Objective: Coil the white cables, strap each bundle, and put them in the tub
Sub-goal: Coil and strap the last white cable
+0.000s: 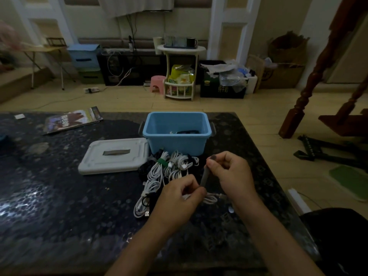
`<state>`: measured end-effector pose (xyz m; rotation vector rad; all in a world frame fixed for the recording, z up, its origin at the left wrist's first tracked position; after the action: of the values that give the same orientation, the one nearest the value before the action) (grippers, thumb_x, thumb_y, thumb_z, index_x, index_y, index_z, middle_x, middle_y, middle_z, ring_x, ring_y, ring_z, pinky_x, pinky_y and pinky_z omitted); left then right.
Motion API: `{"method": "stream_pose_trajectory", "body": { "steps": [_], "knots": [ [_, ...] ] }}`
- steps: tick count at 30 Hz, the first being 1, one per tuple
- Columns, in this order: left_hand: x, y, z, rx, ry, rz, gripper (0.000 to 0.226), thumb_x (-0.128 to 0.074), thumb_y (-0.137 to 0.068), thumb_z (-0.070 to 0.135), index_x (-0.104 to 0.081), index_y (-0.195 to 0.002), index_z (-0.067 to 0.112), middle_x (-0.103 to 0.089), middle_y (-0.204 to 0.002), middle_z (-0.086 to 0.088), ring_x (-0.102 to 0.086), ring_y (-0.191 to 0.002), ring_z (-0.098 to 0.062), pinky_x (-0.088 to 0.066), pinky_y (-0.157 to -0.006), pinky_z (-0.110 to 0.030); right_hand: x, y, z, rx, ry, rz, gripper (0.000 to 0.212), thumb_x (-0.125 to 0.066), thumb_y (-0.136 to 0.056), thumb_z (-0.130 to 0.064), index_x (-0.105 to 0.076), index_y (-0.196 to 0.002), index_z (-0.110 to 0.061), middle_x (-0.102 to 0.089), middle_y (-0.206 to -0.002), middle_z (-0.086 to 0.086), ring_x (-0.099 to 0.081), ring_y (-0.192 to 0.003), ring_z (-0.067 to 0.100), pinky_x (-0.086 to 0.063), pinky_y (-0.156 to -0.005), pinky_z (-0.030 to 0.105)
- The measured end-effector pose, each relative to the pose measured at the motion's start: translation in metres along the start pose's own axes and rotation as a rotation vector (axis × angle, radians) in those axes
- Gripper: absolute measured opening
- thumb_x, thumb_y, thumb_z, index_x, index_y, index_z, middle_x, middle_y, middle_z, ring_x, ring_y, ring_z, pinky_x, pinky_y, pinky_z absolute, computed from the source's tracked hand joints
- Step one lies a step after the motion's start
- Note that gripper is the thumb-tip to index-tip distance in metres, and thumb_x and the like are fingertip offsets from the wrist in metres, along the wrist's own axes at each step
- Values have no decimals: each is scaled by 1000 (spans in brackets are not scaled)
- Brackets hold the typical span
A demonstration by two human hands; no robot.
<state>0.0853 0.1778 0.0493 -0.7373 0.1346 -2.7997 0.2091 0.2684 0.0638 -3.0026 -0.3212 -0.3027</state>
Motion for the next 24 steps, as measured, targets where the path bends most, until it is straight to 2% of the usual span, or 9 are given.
{"method": "stream_pose_trajectory", "body": {
  "steps": [5,8,11,13,15,17,20,24],
  "knots": [
    [8,1,-20,202,245,-14,21,-59,-96,16,-64,-76,16,-62,-71,-5,-56,-65,-9,-42,-59,-19,-5,3,-13,52,-87,-89,6,-65,-94,-10,-66,-88,-11,-74,-82,4,-72,-77,11,-57,-68,21],
    [14,2,-29,299,323,-21,7,-63,-94,14,-70,-92,14,-71,-82,-5,-61,-65,-2,-46,-58,-16,-9,6,-17,77,-119,-138,8,-64,-94,-9,-66,-88,-13,-74,-85,6,-72,-78,11,-57,-68,20],
    [18,6,-37,392,546,32,13,-68,-89,3,-68,-101,7,-73,-97,-17,-70,-78,-18,-59,-69,-29,-14,9,-21,115,-154,-189,8,-64,-93,-4,-65,-88,-10,-73,-84,6,-71,-78,11,-56,-69,20],
    [22,8,-42,437,699,89,23,-71,-83,-4,-65,-104,3,-73,-100,-20,-74,-85,-29,-61,-71,-37,-18,10,-22,131,-164,-218,5,-64,-92,-2,-65,-90,-5,-73,-83,4,-71,-78,9,-56,-70,19],
    [28,8,-45,444,740,129,28,-73,-79,-9,-65,-104,1,-73,-97,-22,-74,-84,-33,-61,-68,-35,-21,11,-24,165,-150,-240,4,-65,-91,-1,-66,-90,-5,-74,-81,2,-71,-78,8,-55,-71,18],
    [34,7,-44,420,663,141,26,-75,-77,-10,-68,-100,0,-74,-92,-22,-74,-77,-30,-59,-63,-29,-23,11,-28,204,-133,-255,7,-67,-89,0,-67,-88,-7,-74,-81,0,-71,-78,8,-54,-71,18],
    [38,4,-35,326,400,94,22,-81,-73,-6,-73,-90,5,-75,-84,-13,-73,-76,-24,-59,-65,-27,-28,12,-32,250,-73,-269,11,-71,-86,0,-68,-85,-10,-73,-83,3,-72,-78,13,-56,-70,20],
    [40,1,-19,197,110,53,20,-85,-72,3,-74,-86,12,-74,-79,3,-70,-72,-5,-53,-64,-14,-30,12,-31,274,-20,-226,17,-73,-86,-2,-68,-82,-18,-73,-80,3,-73,-76,16,-59,-70,25]
  ]
}}
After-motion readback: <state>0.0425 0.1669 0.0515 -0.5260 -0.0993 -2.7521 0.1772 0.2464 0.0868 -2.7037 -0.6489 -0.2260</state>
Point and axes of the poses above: each hand's wrist, its own y-axis away from the middle knuckle, its own x-axis out of the back of the hand, z = x × y, the point moved 10 cm from there along -y, towards the middle knuckle
